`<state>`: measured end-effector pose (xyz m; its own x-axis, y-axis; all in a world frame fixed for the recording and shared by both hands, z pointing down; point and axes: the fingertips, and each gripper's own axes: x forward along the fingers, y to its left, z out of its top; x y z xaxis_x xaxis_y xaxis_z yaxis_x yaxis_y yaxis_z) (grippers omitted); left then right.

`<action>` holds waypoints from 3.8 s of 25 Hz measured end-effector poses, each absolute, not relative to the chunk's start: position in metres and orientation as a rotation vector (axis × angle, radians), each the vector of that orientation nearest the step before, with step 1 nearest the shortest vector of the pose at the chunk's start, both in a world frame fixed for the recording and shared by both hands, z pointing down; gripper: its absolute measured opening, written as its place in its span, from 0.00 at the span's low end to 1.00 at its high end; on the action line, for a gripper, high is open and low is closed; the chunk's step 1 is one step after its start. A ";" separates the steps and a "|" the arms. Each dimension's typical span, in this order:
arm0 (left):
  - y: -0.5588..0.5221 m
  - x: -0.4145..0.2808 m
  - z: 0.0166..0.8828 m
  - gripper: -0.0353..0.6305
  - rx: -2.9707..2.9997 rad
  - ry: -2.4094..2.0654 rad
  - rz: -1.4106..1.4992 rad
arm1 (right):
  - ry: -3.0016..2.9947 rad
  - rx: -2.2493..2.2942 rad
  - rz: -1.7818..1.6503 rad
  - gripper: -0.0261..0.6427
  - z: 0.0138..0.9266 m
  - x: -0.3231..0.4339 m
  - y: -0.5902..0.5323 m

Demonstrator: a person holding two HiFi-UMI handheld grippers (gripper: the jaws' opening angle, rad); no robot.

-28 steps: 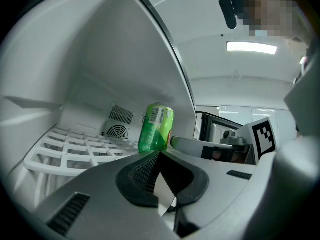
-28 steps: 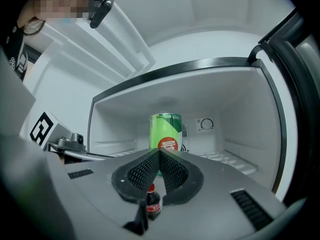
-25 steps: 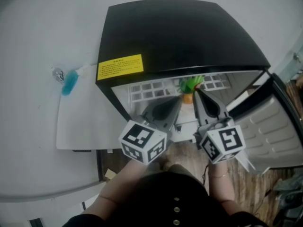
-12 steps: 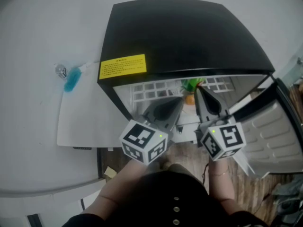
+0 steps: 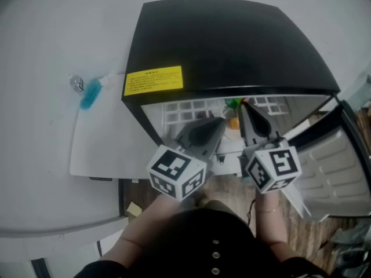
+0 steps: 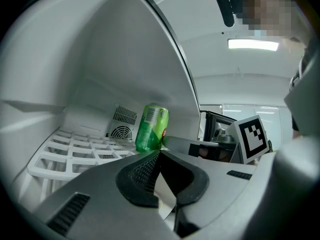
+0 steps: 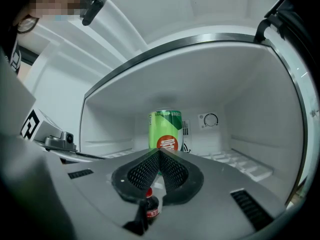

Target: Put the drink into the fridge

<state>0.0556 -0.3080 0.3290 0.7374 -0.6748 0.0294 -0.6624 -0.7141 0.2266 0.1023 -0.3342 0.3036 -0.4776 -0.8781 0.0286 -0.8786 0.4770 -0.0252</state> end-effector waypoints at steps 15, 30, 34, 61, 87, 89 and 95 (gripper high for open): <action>-0.309 0.057 0.327 0.06 2.722 -1.053 -0.089 | -2.665 1.651 0.081 0.05 0.303 0.105 -0.347; -0.304 0.060 0.327 0.06 2.724 -1.016 -0.088 | -2.665 1.670 0.050 0.05 0.298 0.108 -0.327; -0.299 0.061 0.326 0.06 2.732 -1.011 -0.087 | -2.663 1.670 0.030 0.05 0.296 0.111 -0.315; -0.268 0.069 0.333 0.06 2.729 -0.976 -0.075 | -2.704 1.713 0.100 0.05 0.309 0.117 -0.249; -0.260 0.079 0.347 0.06 2.764 -0.949 -0.005 | -2.712 1.656 0.072 0.05 0.318 0.107 -0.250; -0.259 0.080 0.346 0.06 2.765 -0.942 -0.008 | -2.715 1.651 0.066 0.05 0.318 0.106 -0.251; -0.261 0.078 0.346 0.06 2.757 -0.944 -0.019 | -2.716 1.632 0.060 0.05 0.318 0.102 -0.253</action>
<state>0.0775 -0.2611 0.3464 0.7929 -0.6063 0.0608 -0.6033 -0.7672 0.2178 0.1018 -0.2527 0.3177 -0.4693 -0.8830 -0.0041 -0.8820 0.4689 -0.0468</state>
